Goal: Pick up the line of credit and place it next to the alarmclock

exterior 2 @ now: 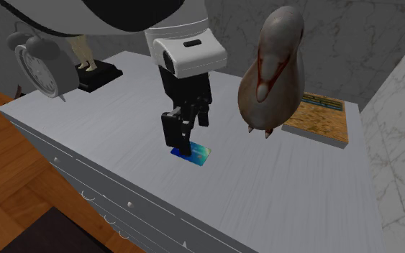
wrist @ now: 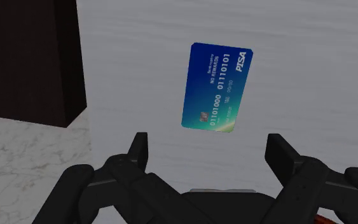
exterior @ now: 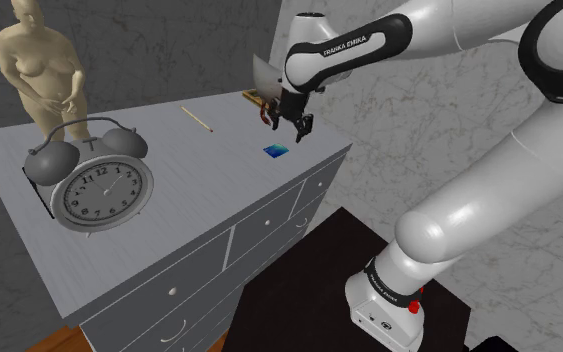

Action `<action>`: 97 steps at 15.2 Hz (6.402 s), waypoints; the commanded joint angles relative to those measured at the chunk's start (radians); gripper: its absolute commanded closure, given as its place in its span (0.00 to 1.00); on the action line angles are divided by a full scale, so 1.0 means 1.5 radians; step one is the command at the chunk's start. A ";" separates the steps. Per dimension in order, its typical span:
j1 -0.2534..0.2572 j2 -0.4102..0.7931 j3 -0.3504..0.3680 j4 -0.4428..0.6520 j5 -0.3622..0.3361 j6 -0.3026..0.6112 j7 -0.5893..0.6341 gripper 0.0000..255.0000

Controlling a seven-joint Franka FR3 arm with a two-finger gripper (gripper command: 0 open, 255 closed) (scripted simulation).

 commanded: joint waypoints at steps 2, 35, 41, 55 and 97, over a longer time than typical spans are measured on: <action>-0.014 0.036 -0.004 0.010 -0.022 0.026 0.073 0.00; -0.017 0.024 -0.008 0.020 -0.016 0.006 0.061 1.00; -0.016 -0.002 -0.009 0.049 -0.004 -0.047 0.047 1.00; -0.014 -0.041 -0.012 0.135 0.013 -0.170 0.022 1.00; 0.083 -0.129 0.135 0.305 0.084 -0.446 0.224 1.00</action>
